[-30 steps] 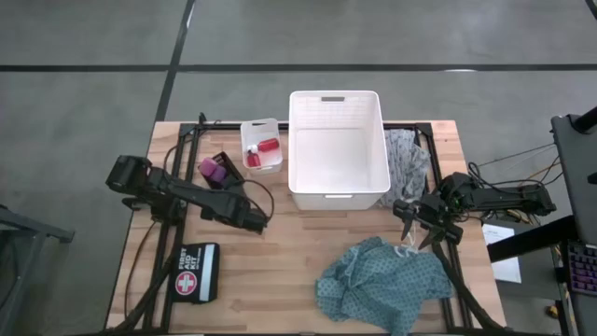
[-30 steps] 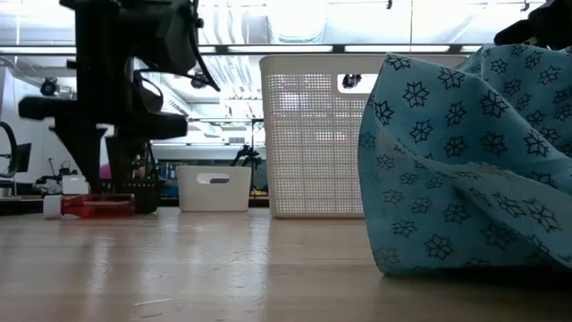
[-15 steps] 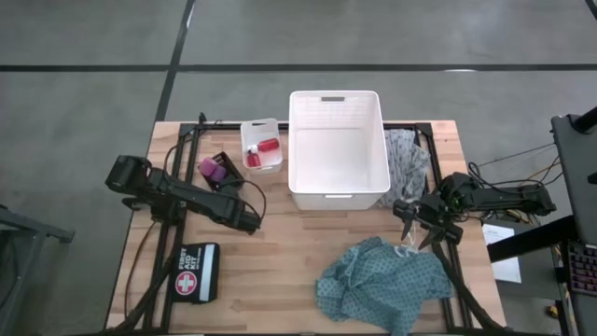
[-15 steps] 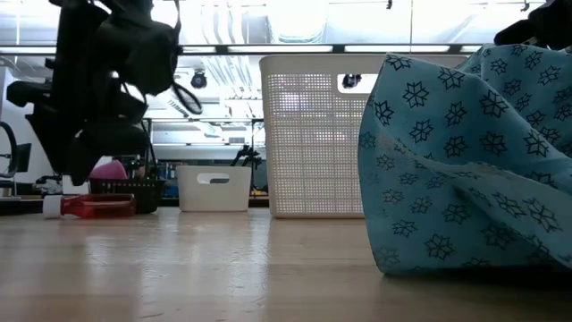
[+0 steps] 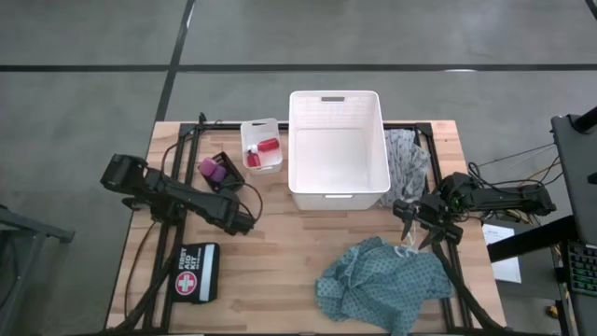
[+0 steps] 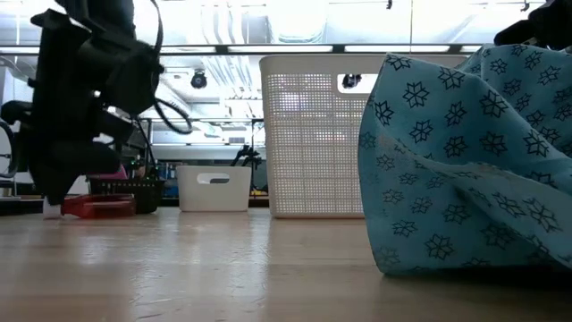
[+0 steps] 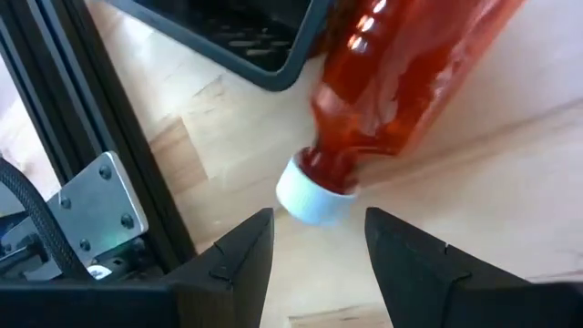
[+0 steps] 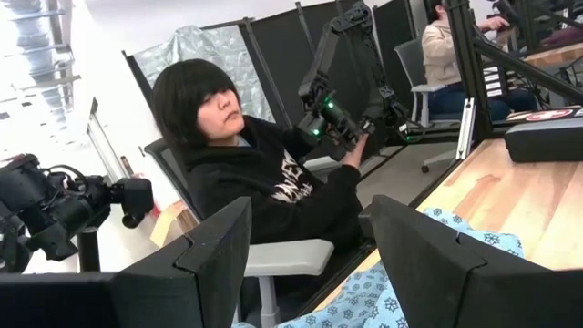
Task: Pick & Place Medicine items
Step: Put the red pill bottle into the white bin
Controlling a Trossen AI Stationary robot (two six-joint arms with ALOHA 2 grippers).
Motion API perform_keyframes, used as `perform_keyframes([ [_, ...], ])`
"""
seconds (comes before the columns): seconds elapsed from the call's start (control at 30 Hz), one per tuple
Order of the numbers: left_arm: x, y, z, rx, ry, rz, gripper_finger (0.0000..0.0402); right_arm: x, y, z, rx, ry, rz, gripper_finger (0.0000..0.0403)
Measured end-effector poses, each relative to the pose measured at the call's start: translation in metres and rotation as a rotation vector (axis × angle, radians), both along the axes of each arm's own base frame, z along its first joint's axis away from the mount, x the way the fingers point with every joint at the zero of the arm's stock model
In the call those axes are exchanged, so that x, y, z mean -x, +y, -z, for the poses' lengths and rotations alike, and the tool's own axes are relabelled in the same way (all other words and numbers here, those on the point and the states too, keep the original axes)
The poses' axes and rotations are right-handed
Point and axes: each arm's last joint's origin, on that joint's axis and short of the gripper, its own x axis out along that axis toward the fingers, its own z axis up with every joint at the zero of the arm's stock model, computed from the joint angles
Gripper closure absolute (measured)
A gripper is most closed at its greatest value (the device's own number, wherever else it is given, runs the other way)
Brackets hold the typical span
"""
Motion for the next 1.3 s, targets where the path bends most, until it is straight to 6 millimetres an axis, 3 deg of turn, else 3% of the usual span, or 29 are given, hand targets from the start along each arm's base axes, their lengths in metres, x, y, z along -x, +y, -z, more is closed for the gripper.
perform_keyframes([
  [0.7,0.000,0.002,0.009,-0.003,-0.025,0.108,0.0222,0.000,0.000,0.000,0.000,0.001,0.000,0.0179],
  [1.03,-0.017,-0.002,0.009,0.051,-0.180,0.108,0.0222,0.000,0.000,0.000,0.000,0.000,0.000,0.0179],
  [1.3,-0.039,-0.005,-0.003,0.018,-0.322,0.138,0.0222,0.000,0.000,0.000,0.000,0.001,0.000,0.0179],
])
